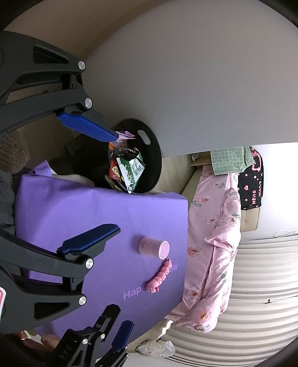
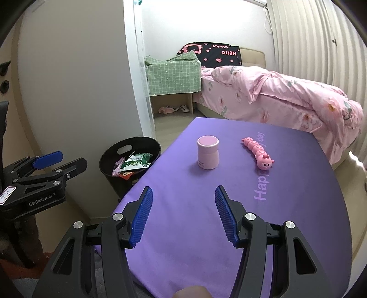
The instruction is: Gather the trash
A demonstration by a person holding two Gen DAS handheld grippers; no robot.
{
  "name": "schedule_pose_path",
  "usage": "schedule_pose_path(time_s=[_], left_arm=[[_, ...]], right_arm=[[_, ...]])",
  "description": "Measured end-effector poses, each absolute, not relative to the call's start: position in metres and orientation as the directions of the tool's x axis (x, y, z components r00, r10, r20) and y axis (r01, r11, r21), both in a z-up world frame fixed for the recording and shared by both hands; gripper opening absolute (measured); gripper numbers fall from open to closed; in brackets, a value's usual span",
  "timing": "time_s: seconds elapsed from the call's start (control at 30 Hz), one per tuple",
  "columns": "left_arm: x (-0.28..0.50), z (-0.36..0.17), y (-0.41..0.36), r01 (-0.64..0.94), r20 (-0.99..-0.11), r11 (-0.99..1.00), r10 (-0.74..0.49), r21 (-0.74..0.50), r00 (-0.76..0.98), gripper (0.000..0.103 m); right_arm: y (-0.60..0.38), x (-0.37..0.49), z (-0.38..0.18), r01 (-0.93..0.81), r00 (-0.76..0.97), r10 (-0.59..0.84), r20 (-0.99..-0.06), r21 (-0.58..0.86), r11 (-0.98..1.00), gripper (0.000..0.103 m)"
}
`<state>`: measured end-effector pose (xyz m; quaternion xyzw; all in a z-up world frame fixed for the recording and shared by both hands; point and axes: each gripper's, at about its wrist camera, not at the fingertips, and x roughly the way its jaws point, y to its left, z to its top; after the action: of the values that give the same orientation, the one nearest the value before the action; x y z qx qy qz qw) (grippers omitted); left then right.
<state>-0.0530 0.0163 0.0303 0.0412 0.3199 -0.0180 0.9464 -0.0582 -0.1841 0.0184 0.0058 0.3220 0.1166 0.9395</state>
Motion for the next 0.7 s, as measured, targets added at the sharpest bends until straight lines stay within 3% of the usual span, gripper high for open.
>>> schedule_pose_path(time_s=[0.7], left_arm=[[-0.0503, 0.0296, 0.0219, 0.057, -0.611, 0.997, -0.011, 0.057, 0.792, 0.070]], right_arm=[[-0.1802, -0.0604, 0.0186, -0.204, 0.769, 0.210, -0.603, 0.079, 0.976, 0.053]])
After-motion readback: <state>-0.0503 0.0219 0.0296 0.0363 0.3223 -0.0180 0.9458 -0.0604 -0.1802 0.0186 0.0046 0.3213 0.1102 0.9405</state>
